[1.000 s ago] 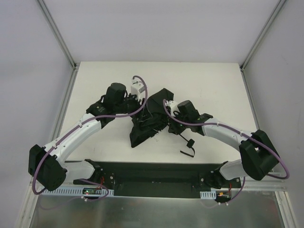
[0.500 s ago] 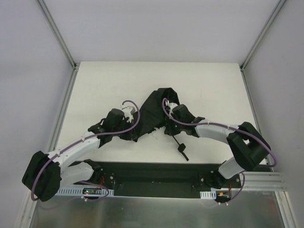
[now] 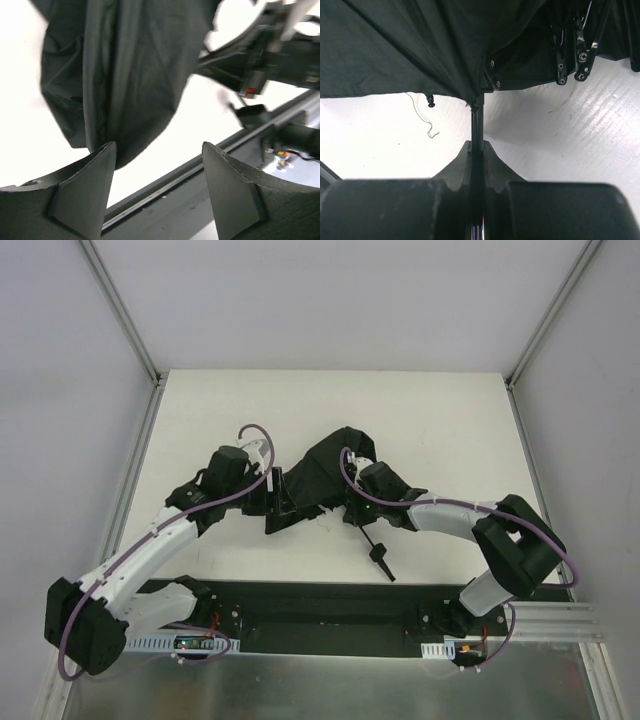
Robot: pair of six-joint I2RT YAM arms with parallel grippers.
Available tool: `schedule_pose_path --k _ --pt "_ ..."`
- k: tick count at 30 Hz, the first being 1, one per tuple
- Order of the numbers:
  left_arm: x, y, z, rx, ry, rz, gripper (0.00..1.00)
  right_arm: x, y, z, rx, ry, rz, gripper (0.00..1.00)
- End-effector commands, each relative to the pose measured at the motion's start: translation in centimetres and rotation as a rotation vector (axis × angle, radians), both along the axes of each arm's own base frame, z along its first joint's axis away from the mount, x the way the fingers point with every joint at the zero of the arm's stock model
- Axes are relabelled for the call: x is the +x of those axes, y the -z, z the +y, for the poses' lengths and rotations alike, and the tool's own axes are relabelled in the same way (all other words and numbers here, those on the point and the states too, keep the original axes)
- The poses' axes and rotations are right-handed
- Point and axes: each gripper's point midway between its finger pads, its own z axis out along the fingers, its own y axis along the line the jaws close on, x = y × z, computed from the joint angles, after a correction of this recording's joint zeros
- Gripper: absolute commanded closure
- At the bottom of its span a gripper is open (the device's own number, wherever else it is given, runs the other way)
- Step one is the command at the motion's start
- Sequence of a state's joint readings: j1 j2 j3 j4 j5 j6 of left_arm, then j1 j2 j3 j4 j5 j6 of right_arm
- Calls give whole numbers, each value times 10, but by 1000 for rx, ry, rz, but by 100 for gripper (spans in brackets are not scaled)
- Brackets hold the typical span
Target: Put away the umbrella
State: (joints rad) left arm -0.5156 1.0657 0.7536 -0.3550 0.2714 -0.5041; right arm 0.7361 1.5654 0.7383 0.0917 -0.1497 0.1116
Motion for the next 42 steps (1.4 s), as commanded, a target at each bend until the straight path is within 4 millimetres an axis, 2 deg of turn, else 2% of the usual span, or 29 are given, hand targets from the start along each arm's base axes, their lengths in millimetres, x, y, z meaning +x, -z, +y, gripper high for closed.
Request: schedule_pose_path --k 1,4,5,8,9,11,13,14,15,18,19,21,23,29,30,33,36,38,41,42 --pt "-12 -73 -10 -173 12 -54 30 9 -17 0 15 36 -51 100" --pt "-7 -100 -20 -249 7 -40 31 9 -20 0 13 26 -55 100" --pt "-3 -105 -25 -268 2 -22 36 10 -22 0 14 27 -61 100" --pt "21 -117 -45 -324 2 11 63 11 -26 1 23 29 -66 100" --pt "29 -119 -51 -333 -3 16 67 12 -26 2 27 31 -66 100" --pt "49 -109 -65 -339 6 41 75 12 -27 3 33 36 -62 100" --pt "62 -84 -73 -321 -9 120 83 13 -29 6 49 37 -60 100" --pt "66 -72 -76 -317 -7 145 85 12 -29 6 51 36 -57 100" --pt "70 -53 -76 -293 -12 174 86 12 -30 6 55 39 -57 100" --pt "76 7 -62 -205 -40 249 97 10 -28 6 68 45 -53 100" --pt "71 29 -54 -172 -46 289 99 9 -27 7 74 44 -46 100" --pt "64 57 -44 -130 -41 330 100 7 -27 11 94 34 -34 100" --pt "56 75 -37 -92 -42 352 100 3 -27 14 110 14 -18 100" --pt "54 98 -27 -28 -26 354 100 -13 -25 20 127 -64 53 99" --pt "54 102 -27 -24 -27 363 100 -15 -24 17 110 -70 67 93" --pt "57 106 -29 -28 -23 362 100 -17 -37 7 62 -80 62 56" --pt "58 108 -29 -24 -16 359 100 -18 -57 -8 10 -107 66 27" --pt "56 108 -30 -33 -11 363 100 -13 -71 -17 -24 -129 52 13" --pt "53 106 -30 -46 -10 361 100 3 -85 -15 -2 -173 24 3" --pt "52 106 -30 -48 -11 360 100 10 -82 -15 -7 -186 30 1"
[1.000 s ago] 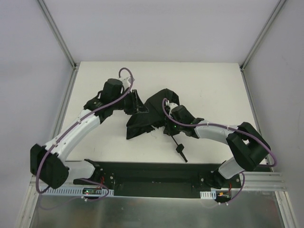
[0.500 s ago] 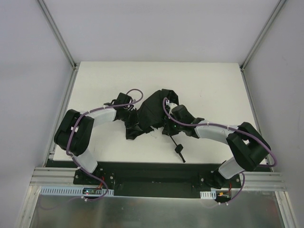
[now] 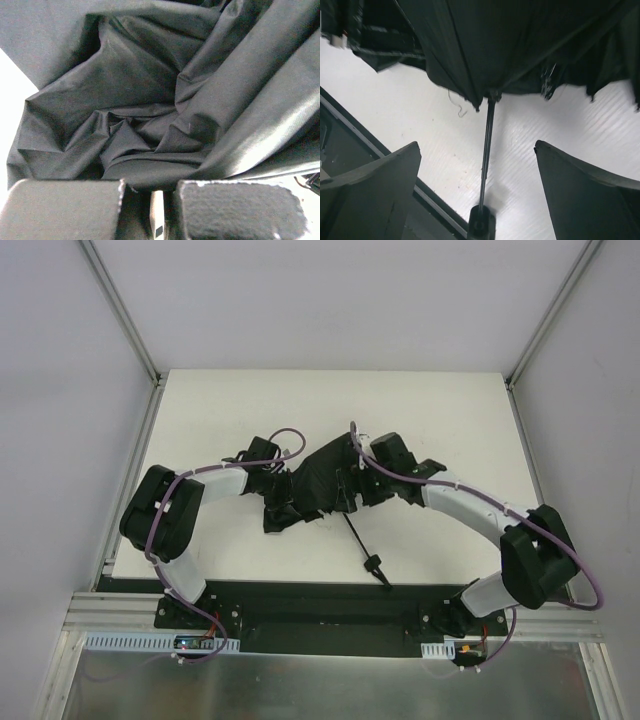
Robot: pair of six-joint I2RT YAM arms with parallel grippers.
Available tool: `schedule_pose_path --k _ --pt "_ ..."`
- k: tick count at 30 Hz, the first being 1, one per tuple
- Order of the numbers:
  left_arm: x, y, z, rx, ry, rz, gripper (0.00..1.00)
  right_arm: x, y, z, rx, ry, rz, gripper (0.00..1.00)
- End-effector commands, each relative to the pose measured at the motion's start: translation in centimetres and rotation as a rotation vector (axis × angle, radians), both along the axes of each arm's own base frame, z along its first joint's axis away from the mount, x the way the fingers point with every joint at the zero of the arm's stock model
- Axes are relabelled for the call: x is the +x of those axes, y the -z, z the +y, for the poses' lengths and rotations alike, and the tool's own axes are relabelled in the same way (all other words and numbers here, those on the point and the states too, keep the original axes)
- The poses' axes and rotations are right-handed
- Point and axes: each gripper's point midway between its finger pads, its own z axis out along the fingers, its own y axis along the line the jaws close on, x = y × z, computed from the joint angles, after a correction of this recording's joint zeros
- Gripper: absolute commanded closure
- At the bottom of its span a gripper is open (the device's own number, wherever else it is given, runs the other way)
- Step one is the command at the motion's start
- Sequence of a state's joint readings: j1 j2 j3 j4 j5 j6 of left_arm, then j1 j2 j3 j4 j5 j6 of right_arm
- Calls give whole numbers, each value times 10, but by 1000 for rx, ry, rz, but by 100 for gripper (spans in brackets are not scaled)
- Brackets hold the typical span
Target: Put away the umbrella
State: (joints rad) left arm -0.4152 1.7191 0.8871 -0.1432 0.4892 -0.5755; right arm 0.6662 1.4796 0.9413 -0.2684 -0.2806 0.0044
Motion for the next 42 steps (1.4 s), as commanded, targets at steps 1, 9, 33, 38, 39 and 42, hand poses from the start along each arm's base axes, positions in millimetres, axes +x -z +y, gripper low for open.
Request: schedule_pose_path --k 1,9,33,38,39,42 --pt "0 -1 1 -9 19 -40 100 19 -21 -3 -12 -117 -43 1" --pt "-3 -3 -2 -41 29 -36 100 52 3 35 55 -270 -70 0" --pt "-6 -3 -8 -95 31 -39 100 53 45 23 -472 -151 -324 0" --pt "-9 -4 -9 -111 33 -32 100 40 46 54 -323 -158 -302 1" --pt "-9 -4 -10 -114 33 -31 100 38 47 59 -294 -159 -301 1" --pt "-9 -5 -9 -123 30 -24 100 28 53 67 -222 -159 -250 0"
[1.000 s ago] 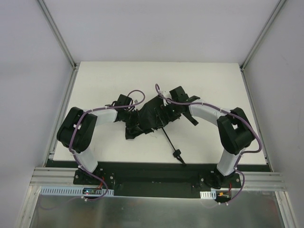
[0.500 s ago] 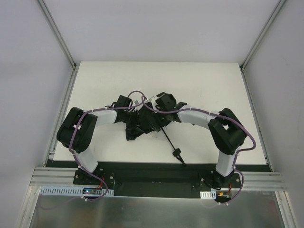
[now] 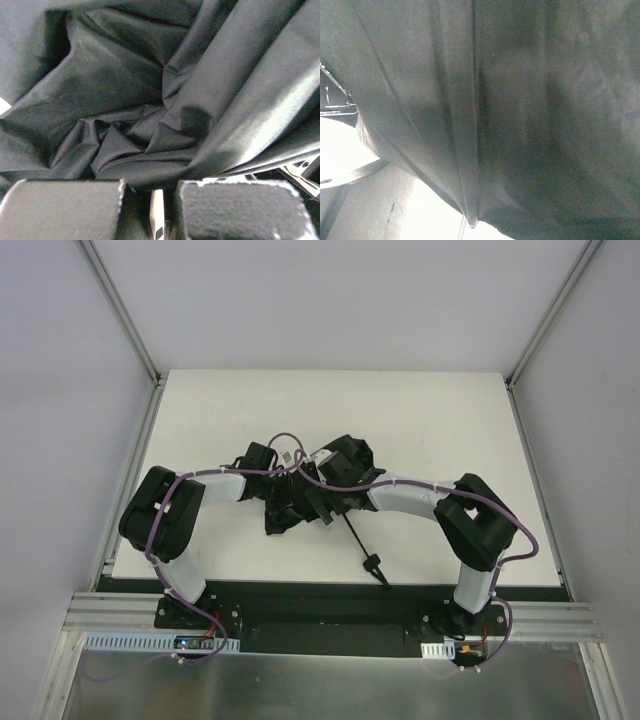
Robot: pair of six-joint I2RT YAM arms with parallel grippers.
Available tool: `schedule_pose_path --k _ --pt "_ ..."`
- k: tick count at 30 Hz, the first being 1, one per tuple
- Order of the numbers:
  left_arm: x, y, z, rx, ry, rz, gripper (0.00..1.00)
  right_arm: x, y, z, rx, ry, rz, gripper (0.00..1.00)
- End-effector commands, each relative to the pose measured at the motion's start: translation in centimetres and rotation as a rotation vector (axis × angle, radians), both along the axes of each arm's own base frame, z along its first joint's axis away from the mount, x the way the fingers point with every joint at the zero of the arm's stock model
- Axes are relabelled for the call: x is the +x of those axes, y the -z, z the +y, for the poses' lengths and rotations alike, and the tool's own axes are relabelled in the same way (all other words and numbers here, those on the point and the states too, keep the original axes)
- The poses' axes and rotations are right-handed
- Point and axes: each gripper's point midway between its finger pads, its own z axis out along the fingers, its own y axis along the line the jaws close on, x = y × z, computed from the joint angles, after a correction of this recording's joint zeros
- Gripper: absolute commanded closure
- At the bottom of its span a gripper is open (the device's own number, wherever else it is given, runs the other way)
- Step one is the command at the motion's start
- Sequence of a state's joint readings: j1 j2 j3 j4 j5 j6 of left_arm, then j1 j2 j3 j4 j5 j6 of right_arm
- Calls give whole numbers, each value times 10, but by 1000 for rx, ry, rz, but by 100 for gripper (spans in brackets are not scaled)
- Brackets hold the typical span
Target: Put away the umbrella
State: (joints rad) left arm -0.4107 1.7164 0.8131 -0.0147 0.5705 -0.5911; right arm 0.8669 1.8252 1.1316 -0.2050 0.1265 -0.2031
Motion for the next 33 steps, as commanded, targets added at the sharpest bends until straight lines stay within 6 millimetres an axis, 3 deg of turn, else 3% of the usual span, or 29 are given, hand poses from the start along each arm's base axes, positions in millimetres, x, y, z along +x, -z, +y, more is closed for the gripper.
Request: schedule_pose_path --k 1,6,12,15,26,28,29,33 --pt "-3 -8 -1 -37 9 -8 100 -14 -4 32 151 -34 32 0" --pt "1 -13 -3 -67 15 -27 100 -19 13 25 107 -31 73 1" --pt "-1 -13 1 -76 14 -22 100 -37 -17 38 326 -81 185 0" --pt "-1 -15 0 -83 16 -23 100 -43 -16 44 354 -108 228 1" --pt "-6 -10 3 -76 8 -15 100 -8 17 8 -98 4 -47 1" --pt "-8 -7 5 -71 5 -12 100 -6 21 2 -139 31 -75 7" --pt "-9 -6 6 -70 4 -9 100 -5 23 0 -147 41 -79 15" --pt "-13 1 11 -58 5 -1 100 -12 15 5 -88 38 -57 58"
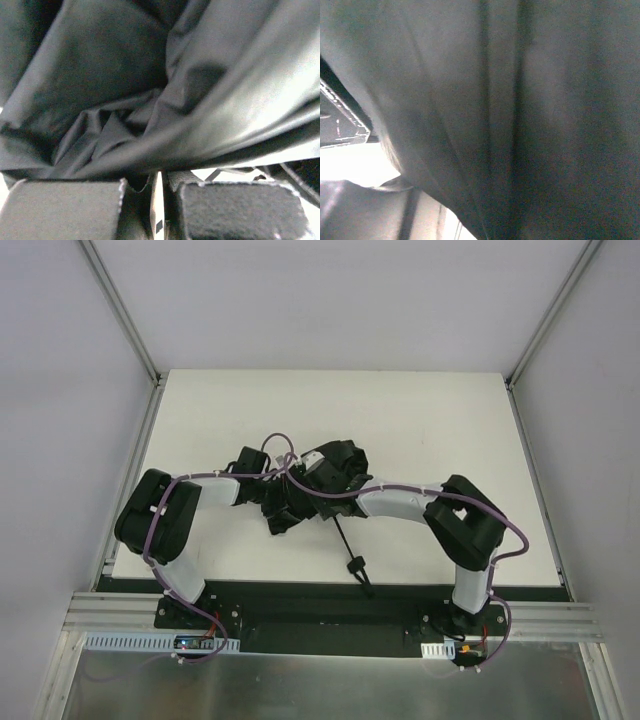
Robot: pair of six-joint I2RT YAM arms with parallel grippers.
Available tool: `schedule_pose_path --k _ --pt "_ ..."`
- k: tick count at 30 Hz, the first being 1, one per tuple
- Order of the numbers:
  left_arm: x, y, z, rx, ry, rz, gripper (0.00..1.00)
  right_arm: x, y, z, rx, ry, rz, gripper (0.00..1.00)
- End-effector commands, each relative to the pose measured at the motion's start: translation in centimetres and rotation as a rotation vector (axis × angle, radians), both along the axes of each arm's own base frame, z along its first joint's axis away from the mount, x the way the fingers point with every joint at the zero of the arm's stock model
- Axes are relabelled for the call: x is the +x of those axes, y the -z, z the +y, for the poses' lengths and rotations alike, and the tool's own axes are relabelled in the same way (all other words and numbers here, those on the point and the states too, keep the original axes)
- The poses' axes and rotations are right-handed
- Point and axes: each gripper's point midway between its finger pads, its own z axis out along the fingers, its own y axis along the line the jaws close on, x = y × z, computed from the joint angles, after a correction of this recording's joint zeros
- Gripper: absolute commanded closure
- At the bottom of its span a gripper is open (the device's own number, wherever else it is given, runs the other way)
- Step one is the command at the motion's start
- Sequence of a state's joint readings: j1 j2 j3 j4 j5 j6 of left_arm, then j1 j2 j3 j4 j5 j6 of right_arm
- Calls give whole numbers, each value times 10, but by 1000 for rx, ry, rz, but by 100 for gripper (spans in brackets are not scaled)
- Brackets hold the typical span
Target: Put away the umbrella
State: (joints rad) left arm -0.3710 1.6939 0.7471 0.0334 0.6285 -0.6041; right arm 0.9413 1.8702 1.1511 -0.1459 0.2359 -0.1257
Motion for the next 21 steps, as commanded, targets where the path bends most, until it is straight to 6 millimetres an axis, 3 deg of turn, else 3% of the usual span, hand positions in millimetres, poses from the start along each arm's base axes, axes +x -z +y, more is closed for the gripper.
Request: schedule_pose_path --k 1,3,5,8,13,21 --pt "-5 1 4 -7 22 -21 100 -14 7 -15 -72 -19 22 67" --pt "-5 3 6 -5 18 -17 100 -20 -3 -11 -25 -30 35 79" --pt "-3 3 6 -5 19 -19 100 -24 -15 -8 9 -35 43 78" --pt "2 1 4 -9 20 -26 100 -26 -35 -4 58 -41 49 38" --pt "5 1 2 -16 23 -23 100 -30 -66 -12 93 -6 74 1" --pt "3 0 1 -24 26 -17 100 -22 -69 -31 252 -45 205 4"
